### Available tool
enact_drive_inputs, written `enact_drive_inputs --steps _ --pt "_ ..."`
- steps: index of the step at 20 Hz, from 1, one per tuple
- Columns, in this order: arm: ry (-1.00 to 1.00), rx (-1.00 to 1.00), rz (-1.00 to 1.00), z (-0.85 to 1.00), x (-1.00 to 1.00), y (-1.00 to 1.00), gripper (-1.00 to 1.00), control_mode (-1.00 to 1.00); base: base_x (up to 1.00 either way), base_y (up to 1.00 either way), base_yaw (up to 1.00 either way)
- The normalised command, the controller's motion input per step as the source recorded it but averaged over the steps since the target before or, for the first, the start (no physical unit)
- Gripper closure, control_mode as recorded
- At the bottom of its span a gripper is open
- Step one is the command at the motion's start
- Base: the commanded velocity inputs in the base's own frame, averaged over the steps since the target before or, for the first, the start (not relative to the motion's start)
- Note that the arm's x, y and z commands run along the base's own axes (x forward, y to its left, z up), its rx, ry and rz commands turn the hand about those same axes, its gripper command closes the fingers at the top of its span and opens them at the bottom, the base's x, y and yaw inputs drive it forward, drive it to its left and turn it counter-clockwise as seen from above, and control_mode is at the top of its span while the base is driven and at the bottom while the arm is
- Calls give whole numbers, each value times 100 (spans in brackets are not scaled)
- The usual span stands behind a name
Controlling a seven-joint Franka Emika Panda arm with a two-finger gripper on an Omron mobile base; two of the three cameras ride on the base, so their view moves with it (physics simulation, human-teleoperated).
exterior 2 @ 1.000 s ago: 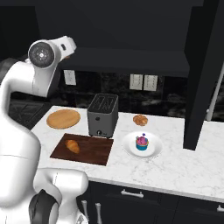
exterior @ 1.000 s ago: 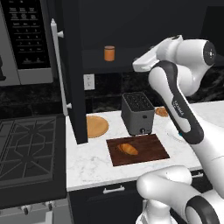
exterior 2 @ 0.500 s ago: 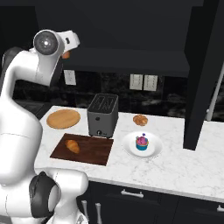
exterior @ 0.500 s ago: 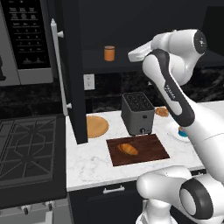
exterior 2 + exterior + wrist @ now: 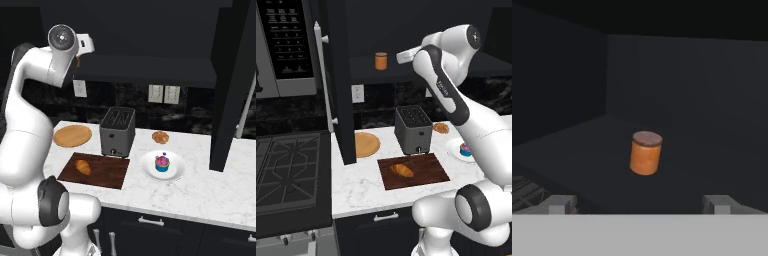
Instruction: From the different types of pastries on the counter, select a croissant and place it on the cutting board. Then retrieve a jar of jam from the cabinet and place it alongside the croissant on the cutting board.
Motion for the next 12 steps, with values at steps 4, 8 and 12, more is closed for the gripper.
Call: enact_drive_inputs --steps 4,8,12 --pt "-1 0 0 -34 25 1 -100 -100 0 0 0" --pt "0 5 0 -7 37 11 -100 -100 0 0 0" --pt "0 4 0 0 39 21 -100 -100 0 0 0"
